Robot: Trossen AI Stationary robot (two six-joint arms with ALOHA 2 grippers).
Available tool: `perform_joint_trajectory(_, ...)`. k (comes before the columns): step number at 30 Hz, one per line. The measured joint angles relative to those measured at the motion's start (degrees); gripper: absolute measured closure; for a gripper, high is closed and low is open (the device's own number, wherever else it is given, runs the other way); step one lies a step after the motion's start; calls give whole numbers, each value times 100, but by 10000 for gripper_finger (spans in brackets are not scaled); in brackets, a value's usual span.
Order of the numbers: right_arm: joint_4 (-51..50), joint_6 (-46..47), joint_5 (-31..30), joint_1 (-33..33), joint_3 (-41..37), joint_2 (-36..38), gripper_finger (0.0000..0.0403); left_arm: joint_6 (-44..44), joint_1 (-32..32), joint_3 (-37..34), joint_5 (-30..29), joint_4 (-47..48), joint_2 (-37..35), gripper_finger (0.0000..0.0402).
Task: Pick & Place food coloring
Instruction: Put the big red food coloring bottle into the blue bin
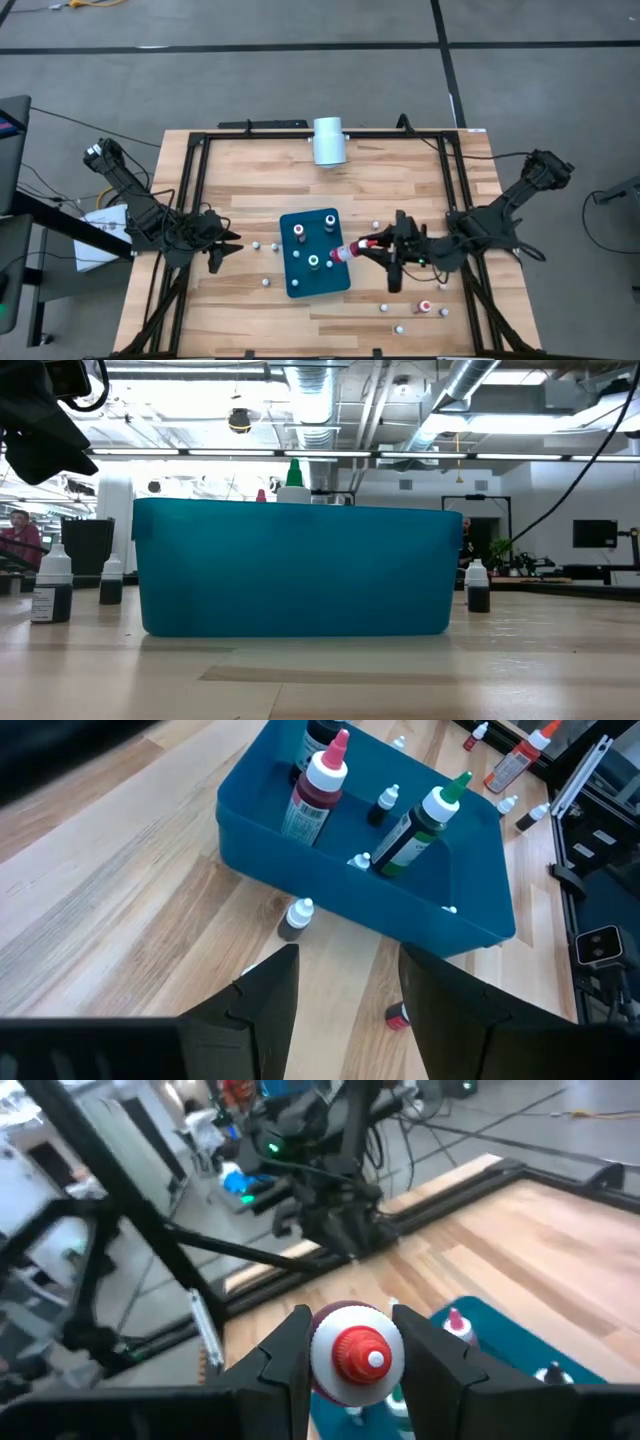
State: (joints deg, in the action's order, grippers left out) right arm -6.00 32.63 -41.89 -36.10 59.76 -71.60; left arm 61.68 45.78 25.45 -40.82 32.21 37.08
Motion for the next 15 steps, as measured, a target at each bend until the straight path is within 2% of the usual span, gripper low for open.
perform_joint_trajectory(10,664,-371,177,567,-11,-483,296,-1,0,0,-2,2,0,236)
perform_joint_trajectory(15,647,-784,237,775,344,-788,296,-1,0,0,-3,2,0,236)
